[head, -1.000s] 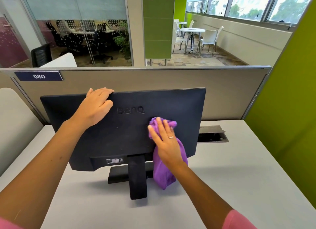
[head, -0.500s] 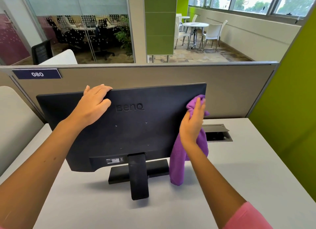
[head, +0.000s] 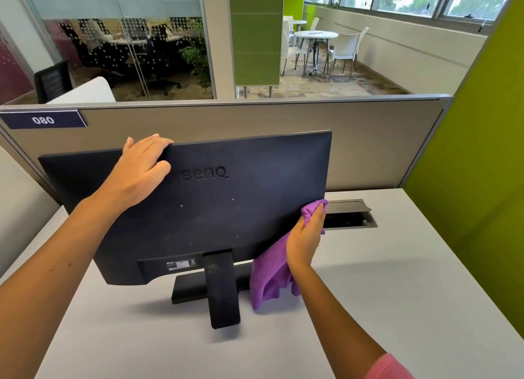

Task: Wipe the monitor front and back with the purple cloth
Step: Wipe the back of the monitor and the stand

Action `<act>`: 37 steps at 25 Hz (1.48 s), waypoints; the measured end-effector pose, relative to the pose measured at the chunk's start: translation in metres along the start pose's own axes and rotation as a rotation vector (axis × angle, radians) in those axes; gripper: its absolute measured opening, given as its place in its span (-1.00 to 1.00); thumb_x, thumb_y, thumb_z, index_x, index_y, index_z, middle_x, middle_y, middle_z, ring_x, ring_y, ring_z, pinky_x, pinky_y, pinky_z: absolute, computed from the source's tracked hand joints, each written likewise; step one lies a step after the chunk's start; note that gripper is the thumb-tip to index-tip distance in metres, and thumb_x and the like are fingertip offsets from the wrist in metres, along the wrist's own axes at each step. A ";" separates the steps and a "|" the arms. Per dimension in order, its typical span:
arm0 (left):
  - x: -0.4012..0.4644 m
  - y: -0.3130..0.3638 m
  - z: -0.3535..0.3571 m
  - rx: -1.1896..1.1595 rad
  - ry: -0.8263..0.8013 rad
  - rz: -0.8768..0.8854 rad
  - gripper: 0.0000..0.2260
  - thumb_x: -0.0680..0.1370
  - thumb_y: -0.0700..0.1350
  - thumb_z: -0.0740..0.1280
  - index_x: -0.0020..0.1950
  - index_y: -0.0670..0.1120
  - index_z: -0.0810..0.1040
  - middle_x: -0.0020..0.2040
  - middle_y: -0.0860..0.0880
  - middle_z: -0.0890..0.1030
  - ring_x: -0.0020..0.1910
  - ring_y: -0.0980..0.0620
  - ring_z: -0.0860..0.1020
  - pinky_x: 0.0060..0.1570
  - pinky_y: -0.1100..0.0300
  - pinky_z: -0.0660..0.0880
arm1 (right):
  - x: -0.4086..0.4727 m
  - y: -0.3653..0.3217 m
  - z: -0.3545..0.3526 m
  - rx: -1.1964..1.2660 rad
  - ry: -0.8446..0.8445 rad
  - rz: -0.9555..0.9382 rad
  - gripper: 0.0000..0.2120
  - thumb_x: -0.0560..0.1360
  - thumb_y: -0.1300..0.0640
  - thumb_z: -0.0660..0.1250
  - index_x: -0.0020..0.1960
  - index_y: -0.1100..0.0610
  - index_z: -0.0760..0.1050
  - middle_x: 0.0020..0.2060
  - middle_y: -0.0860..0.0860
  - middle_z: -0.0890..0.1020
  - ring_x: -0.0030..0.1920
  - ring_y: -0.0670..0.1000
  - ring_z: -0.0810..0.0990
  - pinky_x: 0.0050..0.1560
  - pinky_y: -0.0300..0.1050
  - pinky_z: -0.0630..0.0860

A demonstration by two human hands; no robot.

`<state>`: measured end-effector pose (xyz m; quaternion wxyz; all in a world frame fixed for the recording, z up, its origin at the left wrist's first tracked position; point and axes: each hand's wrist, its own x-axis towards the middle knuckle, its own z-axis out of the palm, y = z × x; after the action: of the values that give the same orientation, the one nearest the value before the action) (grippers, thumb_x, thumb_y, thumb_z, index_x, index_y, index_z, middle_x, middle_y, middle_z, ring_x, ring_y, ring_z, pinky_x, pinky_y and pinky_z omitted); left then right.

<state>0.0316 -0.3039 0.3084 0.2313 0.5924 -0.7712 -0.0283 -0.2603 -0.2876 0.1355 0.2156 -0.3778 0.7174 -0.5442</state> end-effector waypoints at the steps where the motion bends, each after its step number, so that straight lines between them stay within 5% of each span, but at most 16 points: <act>1: -0.001 0.000 0.000 0.001 0.005 0.001 -0.52 0.48 -0.05 0.00 0.36 -0.13 0.36 0.37 -0.09 0.40 0.49 -0.02 0.16 0.47 -0.04 -0.22 | 0.005 -0.005 -0.002 0.018 -0.001 0.009 -0.49 0.63 0.16 0.08 0.54 0.08 0.00 0.47 0.11 0.25 0.36 0.16 0.39 0.28 0.00 0.42; 6: -0.002 0.001 0.001 0.001 0.008 -0.003 -0.53 0.48 -0.05 0.00 0.36 -0.12 0.36 0.38 -0.09 0.39 0.49 -0.01 0.16 0.46 -0.04 -0.23 | 0.014 -0.078 0.008 -0.076 0.050 -0.526 -0.48 0.56 0.29 0.16 0.49 0.09 0.19 0.50 0.09 0.19 0.50 0.16 0.11 0.43 -0.06 0.16; 9: -0.001 0.000 0.002 0.000 0.008 -0.007 -0.53 0.48 -0.05 0.01 0.36 -0.12 0.36 0.39 -0.09 0.39 0.49 -0.01 0.15 0.47 -0.05 -0.22 | -0.009 -0.099 0.032 -0.223 -0.087 -1.013 -0.53 0.50 0.33 0.22 0.39 0.10 0.39 0.44 0.15 0.32 0.47 0.25 0.17 0.46 0.18 0.13; 14: 0.002 -0.003 0.001 -0.008 -0.010 -0.014 -0.50 0.47 -0.04 0.01 0.37 -0.12 0.35 0.40 -0.10 0.38 0.49 0.00 0.15 0.47 -0.04 -0.22 | -0.052 -0.043 0.052 -0.489 -0.349 -1.499 -0.52 0.52 0.32 0.11 0.41 0.07 0.36 0.45 0.08 0.31 0.49 0.18 0.15 0.47 0.17 0.11; 18: 0.002 -0.003 0.001 -0.028 -0.004 0.000 -0.53 0.47 -0.05 0.01 0.35 -0.11 0.37 0.38 -0.08 0.40 0.50 0.01 0.15 0.48 -0.06 -0.22 | -0.033 0.003 0.020 -0.581 -0.329 -1.459 -0.47 0.53 0.34 0.21 0.45 0.06 0.29 0.48 0.07 0.25 0.50 0.19 0.10 0.40 0.24 0.23; 24: -0.001 -0.001 0.001 -0.036 0.026 0.003 -0.53 0.46 -0.05 0.03 0.33 -0.12 0.38 0.36 -0.08 0.42 0.49 0.01 0.16 0.48 -0.06 -0.22 | 0.010 -0.062 0.003 -0.301 -0.047 -0.974 -0.36 0.39 0.53 0.17 0.42 0.15 0.34 0.44 0.14 0.31 0.48 0.26 0.13 0.37 0.28 0.28; 30: -0.005 0.001 0.002 -0.029 0.041 0.003 -0.52 0.45 -0.04 0.03 0.33 -0.12 0.39 0.35 -0.09 0.43 0.47 0.00 0.19 0.48 -0.07 -0.20 | -0.046 -0.097 0.057 -0.315 -0.213 -1.395 -0.51 0.44 0.41 0.19 0.31 0.11 0.49 0.37 0.11 0.43 0.43 0.23 0.29 0.41 0.24 0.20; 37: -0.005 0.000 -0.001 -0.009 0.005 0.017 -0.50 0.49 -0.09 -0.02 0.42 -0.11 0.33 0.42 -0.05 0.38 0.48 0.01 0.19 0.49 -0.04 -0.17 | -0.047 0.004 0.030 -0.675 -0.401 -1.668 -0.50 0.56 0.27 0.16 0.48 0.07 0.23 0.51 0.02 0.16 0.52 0.14 0.05 0.48 0.16 0.03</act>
<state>0.0336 -0.2991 0.3079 0.2363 0.5850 -0.7753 -0.0283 -0.2101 -0.2693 0.1174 -0.2479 -0.9027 0.2824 -0.2095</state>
